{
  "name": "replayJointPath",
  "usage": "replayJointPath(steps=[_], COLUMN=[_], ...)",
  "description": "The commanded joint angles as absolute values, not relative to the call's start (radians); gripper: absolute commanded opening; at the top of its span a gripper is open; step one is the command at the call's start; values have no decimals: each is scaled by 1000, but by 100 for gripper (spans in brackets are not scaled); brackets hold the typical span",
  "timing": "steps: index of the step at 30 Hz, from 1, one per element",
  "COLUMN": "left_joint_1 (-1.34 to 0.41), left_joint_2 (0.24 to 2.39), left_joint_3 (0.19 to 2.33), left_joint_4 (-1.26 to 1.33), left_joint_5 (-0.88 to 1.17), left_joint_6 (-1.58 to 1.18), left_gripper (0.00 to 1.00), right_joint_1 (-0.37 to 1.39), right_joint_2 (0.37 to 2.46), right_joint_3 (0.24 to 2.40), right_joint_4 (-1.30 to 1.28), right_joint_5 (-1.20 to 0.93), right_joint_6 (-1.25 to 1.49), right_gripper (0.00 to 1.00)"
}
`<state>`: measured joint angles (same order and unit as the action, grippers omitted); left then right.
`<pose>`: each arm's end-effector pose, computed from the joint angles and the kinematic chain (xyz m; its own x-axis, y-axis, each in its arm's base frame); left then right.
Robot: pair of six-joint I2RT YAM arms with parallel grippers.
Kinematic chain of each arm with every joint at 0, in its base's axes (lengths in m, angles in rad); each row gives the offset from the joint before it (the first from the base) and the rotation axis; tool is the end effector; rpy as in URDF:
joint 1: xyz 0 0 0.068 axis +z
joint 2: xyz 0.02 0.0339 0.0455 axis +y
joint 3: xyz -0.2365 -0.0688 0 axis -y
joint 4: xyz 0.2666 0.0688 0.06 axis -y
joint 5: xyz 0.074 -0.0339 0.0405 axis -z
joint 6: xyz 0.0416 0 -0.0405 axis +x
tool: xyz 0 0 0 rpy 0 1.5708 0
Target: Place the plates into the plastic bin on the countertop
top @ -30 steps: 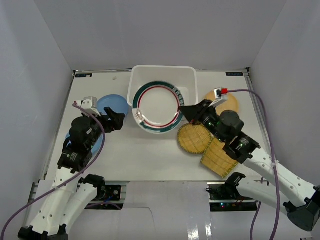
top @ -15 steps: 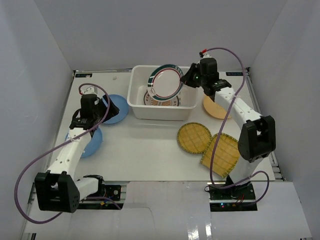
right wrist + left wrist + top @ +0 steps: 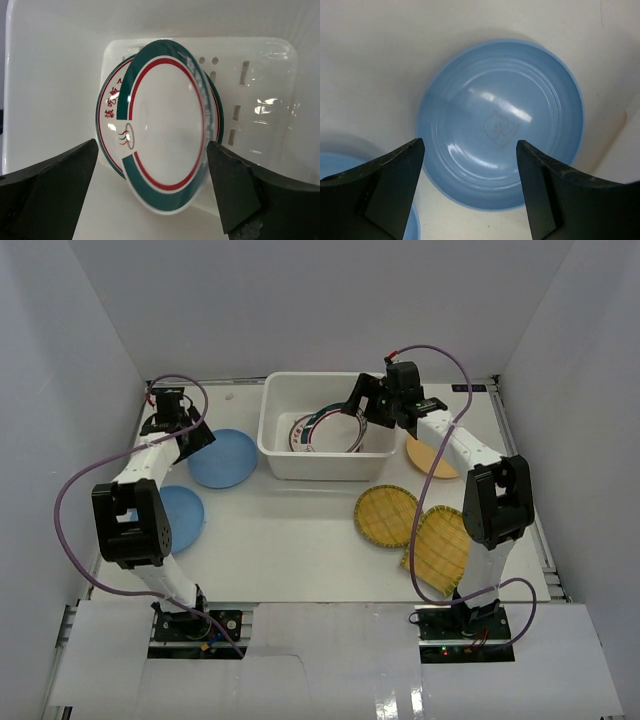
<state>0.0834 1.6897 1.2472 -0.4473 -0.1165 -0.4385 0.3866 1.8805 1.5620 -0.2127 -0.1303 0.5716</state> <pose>0.3855 0.0371 0.1988 -0.6349 -0.4762 -0.6083 -0.4697 0.8631 -0.1855 0.4272 0.1797 0.2539 -0.6530 0.3133 -0.6895 -0.1479 0.8402 0.5218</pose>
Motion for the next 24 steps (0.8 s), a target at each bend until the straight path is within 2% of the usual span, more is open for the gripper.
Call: replayJointPath(steps=[1, 5, 10, 14, 16, 19, 20, 23, 24], left_joint_1=[132, 156, 172, 172, 172, 172, 170, 173, 173], left_joint_2=[1736, 1813, 1882, 1901, 1911, 1931, 1936, 1953, 1954], left_joint_3=[1330, 1367, 1362, 1345, 1336, 1327, 1322, 1319, 1321], left_joint_4=[-482, -485, -476, -434, -423, -414, -413, -414, -416], left_joint_5=[-112, -100, -43, 57, 71, 72, 68, 37, 34], left_joint_6=[-380, -361, -353, -359, -370, -388, -397, -436, -445], left_gripper=[84, 81, 78, 71, 67, 60, 57, 36, 21], right_joint_1=[390, 390, 359, 207, 29, -113, -179, -241, -245], right_joint_2=[1790, 1669, 1438, 1269, 1180, 1112, 1103, 1112, 1143], right_joint_3=[1595, 1566, 1379, 1114, 957, 791, 755, 693, 693], right_joint_4=[-181, -178, -129, -54, -20, -12, 38, 57, 57], right_joint_5=[-138, -143, -57, -2, 70, 80, 81, 115, 144], right_joint_6=[516, 474, 456, 541, 592, 661, 673, 699, 696], right_gripper=[96, 93, 87, 85, 85, 85, 85, 85, 85])
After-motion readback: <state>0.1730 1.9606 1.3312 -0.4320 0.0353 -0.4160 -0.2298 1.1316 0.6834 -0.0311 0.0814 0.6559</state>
